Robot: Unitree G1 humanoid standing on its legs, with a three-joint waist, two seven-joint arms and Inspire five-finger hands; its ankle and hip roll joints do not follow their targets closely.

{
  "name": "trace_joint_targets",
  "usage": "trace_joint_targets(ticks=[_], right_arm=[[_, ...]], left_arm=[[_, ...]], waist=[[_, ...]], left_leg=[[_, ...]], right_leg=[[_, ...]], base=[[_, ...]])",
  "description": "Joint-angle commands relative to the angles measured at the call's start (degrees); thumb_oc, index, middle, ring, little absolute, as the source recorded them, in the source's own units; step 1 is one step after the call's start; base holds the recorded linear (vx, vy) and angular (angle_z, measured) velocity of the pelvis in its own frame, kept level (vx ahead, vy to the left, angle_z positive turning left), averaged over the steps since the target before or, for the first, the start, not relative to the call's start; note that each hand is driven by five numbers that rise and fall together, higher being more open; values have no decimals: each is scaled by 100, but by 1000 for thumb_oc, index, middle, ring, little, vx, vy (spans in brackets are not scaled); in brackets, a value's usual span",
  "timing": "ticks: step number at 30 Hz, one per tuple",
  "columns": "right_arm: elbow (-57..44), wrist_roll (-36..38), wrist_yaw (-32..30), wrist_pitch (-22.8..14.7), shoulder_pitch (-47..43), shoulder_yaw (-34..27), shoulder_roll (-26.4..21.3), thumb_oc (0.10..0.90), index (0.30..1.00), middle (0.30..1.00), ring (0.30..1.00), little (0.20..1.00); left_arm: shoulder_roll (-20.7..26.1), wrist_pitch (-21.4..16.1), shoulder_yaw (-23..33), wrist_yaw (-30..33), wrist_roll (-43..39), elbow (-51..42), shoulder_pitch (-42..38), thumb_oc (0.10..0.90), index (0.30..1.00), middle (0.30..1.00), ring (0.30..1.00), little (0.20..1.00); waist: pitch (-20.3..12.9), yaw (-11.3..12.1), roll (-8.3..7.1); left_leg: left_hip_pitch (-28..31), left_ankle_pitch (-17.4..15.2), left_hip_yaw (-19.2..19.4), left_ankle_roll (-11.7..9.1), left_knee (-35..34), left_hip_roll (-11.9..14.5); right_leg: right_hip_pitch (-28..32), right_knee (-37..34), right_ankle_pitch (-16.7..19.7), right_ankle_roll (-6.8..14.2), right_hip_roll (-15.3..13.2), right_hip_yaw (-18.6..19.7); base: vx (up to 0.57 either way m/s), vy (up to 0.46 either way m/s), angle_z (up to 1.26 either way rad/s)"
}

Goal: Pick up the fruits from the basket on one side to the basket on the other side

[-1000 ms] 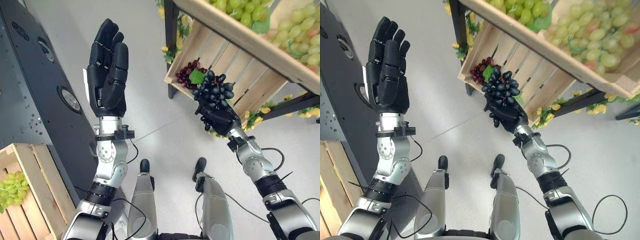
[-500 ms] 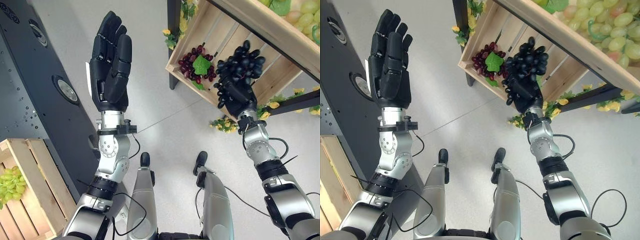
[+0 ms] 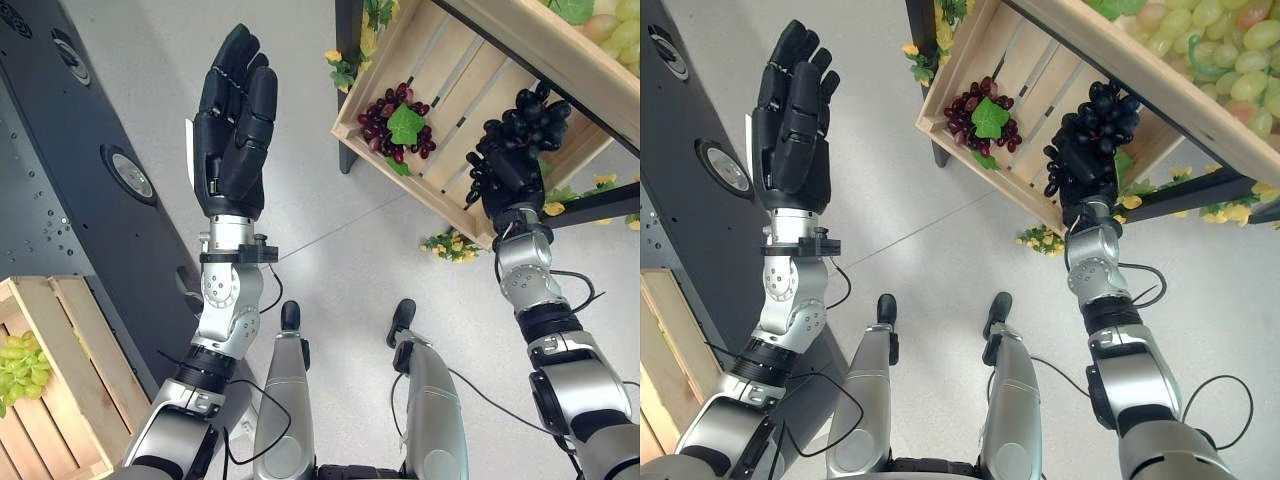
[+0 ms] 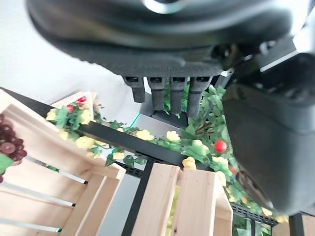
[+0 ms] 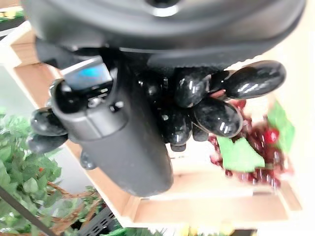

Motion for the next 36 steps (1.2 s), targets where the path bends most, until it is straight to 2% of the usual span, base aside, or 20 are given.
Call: trace_joint_targets(ticks=[1,4,5,6,7,8,10,12,14,17,22,26,28,31,36], right_arm=[[-457,-1441,-469,-295,-831,24,-747,800,900,900,900,900],[-392,-2521,-740,-44,-897,355,-903,800,900,900,900,900],[-387,-2600,-767,-26,-910,384,-916,800,900,900,900,900],[-364,-3156,-923,89,-971,606,-1032,800,900,900,900,900],[-369,-3248,-1006,117,-978,674,-1066,800,900,900,900,900],[-411,-3689,-1273,213,-1007,756,-1106,800,900,900,900,900],[-353,-4056,-1590,219,-1136,876,-1181,800,900,900,900,900],[-332,-4774,-2118,196,-1274,930,-1207,800,900,900,900,900],[-312,-5129,-2409,278,-1440,1026,-1271,800,900,900,900,900],[-300,-5085,-3047,229,-1513,985,-1330,800,900,900,900,900],[-305,-5291,-3630,299,-1462,842,-1325,800,900,900,900,900],[-231,-5478,-4072,751,-1428,837,-1395,800,900,900,900,900],[-198,-5280,-4050,1038,-1415,847,-1423,800,900,900,900,900],[-205,-5233,-4074,1221,-1326,882,-1494,800,900,900,900,900],[-589,-4880,-3884,871,-1168,751,-1469,800,900,900,900,900]], left_arm=[[167,-377,-59,-185,98,-745,-579,800,900,900,900,900],[169,-360,-76,-210,133,-775,-577,800,900,900,900,900],[169,-356,-76,-209,135,-779,-580,800,900,900,900,900],[180,-357,-102,-202,133,-805,-566,800,900,900,900,900],[191,-349,-113,-199,130,-821,-544,800,900,900,900,900],[177,-359,-129,-229,139,-834,-516,800,900,900,900,900],[167,-383,-156,-245,185,-861,-515,800,900,900,900,900],[168,-423,-182,-215,229,-883,-496,800,900,900,900,900],[182,-434,-191,-205,240,-877,-531,800,900,900,900,900],[224,-455,-161,-204,217,-956,-459,800,900,900,900,900],[271,-470,-151,-180,132,-1019,-451,800,900,900,900,900],[315,-526,-127,-145,116,-1030,-446,800,900,900,900,900],[339,-530,-117,-178,100,-1040,-427,800,900,900,900,900],[410,-462,-85,-156,98,-1144,-383,800,900,900,900,900],[448,-473,-27,-164,129,-1203,-258,800,900,900,900,900]], waist=[[-70,60,75],[-70,83,38],[-70,80,37],[-70,92,21],[-70,101,10],[-70,109,0],[-70,122,-8],[-70,152,-2],[-70,164,7],[-70,184,31],[-70,182,53],[-70,166,6],[-70,169,-21],[-70,165,-78],[-70,176,-189]], left_leg=[[-345,374,167,293,-234,-412],[-362,409,166,323,-283,-414],[-368,416,163,325,-288,-417],[-358,429,169,348,-326,-423],[-331,396,164,343,-321,-420],[-352,398,144,349,-310,-427],[-350,437,150,372,-389,-432],[-305,412,175,397,-422,-449],[-340,439,155,405,-426,-472],[-286,403,151,425,-417,-489],[-188,409,139,440,-539,-547],[-65,425,198,466,-693,-559],[-14,424,214,475,-735,-569],[96,426,233,498,-828,-579],[410,457,274,551,-1099,-616]], right_leg=[[434,261,-440,-124,92,19],[414,211,-389,-122,76,-28],[409,207,-383,-122,74,-34],[412,175,-357,-115,69,-59],[442,165,-371,-105,75,-57],[433,155,-353,-100,74,-70],[434,85,-310,-90,82,-101],[453,84,-317,-70,79,-121],[418,90,-289,-64,71,-135],[466,87,-297,-48,63,-145],[559,-109,-221,2,85,-123],[674,-336,-130,57,111,-126],[743,-429,-95,74,118,-138],[866,-573,-34,113,123,-150],[1188,-891,77,193,135,-176]], base=[[0,0,0],[0,0,0],[0,0,0],[0,0,0],[15,-26,5],[11,-24,5],[-15,-21,4],[-21,-6,4],[-34,11,5],[-7,18,2],[-21,44,2],[-20,43,3],[0,0,0],[0,9,3],[2,20,0]])
